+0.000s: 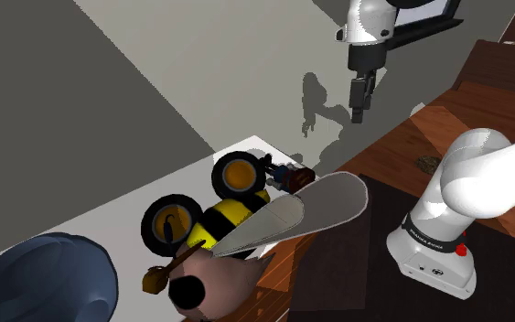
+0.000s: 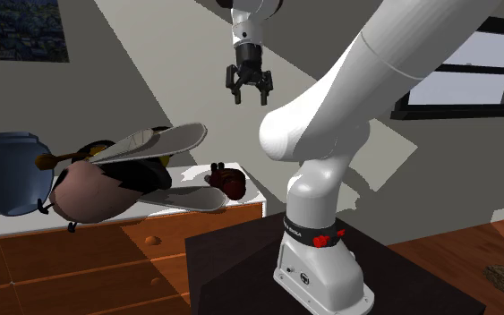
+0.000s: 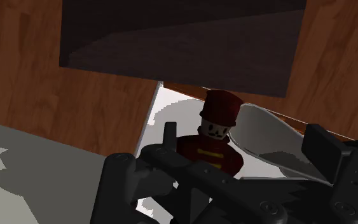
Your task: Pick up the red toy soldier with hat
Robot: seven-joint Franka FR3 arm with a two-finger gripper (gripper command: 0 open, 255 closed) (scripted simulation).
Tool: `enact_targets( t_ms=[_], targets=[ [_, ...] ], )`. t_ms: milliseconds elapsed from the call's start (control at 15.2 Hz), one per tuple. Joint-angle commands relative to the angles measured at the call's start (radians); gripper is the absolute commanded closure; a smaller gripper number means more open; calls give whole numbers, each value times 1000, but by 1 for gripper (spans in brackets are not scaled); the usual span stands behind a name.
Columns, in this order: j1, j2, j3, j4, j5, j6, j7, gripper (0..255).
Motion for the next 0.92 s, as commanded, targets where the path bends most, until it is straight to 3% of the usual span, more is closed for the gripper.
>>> enact_targets(
  t_ms=[0, 396, 858],
  targets=[
    [0, 0, 0, 0, 0, 0, 0, 0],
    [-7, 96, 111, -119, 23, 191, 146, 0],
    [-30, 305, 234, -190, 18, 431, 330, 0]
  ],
)
